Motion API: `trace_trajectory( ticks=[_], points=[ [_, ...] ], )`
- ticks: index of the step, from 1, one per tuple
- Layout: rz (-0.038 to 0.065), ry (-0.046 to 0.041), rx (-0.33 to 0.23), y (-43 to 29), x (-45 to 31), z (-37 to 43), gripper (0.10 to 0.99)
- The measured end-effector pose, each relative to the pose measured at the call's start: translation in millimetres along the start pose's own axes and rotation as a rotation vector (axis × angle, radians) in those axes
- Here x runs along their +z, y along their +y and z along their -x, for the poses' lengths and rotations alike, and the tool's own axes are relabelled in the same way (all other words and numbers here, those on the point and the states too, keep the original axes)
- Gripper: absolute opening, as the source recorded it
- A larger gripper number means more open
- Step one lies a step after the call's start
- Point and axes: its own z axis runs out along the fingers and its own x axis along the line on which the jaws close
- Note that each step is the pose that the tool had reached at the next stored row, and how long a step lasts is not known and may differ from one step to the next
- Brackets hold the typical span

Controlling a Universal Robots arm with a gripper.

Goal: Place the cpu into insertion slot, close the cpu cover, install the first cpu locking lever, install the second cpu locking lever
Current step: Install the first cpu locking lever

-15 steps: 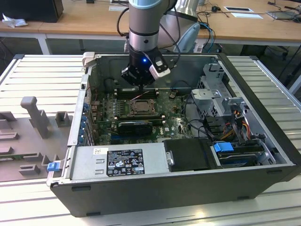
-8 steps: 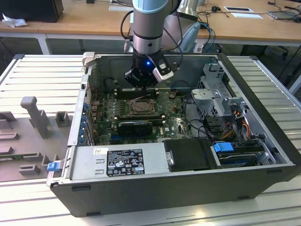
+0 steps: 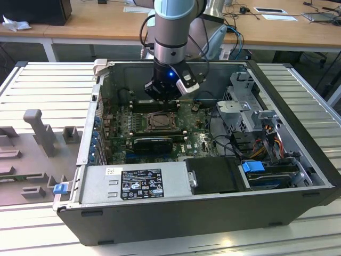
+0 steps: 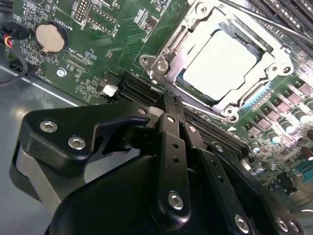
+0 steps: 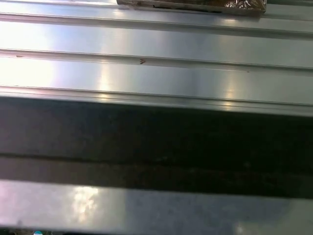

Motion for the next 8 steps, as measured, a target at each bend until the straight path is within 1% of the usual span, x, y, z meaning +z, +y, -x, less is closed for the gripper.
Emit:
trace_trajectory(
  ticks=[6, 8],
  points=[
    [0.0, 0.0001, 0.0, -0.4, 4.2, 0.2, 0.106],
    [-0.003, 0.0003, 0.0, -0.4, 4.9, 0.2, 0.106]
  ],
)
